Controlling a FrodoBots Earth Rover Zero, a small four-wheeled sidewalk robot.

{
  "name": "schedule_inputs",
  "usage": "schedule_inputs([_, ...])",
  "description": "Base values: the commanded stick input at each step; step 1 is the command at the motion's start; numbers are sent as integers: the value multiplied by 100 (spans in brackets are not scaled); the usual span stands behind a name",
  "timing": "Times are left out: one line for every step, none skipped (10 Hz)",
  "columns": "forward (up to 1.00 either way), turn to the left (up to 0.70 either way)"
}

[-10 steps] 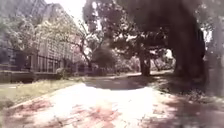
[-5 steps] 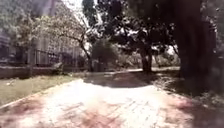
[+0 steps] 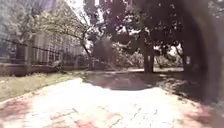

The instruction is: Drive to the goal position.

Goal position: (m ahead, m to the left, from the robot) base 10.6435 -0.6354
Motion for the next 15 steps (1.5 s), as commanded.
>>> schedule_inputs([70,0])
schedule_inputs([70,0])
schedule_inputs([70,0])
schedule_inputs([70,0])
schedule_inputs([70,0])
schedule_inputs([70,0])
schedule_inputs([70,0])
schedule_inputs([70,0])
schedule_inputs([70,0])
schedule_inputs([70,0])
schedule_inputs([70,0])
schedule_inputs([70,0])
schedule_inputs([70,0])
schedule_inputs([70,0])
schedule_inputs([70,0])
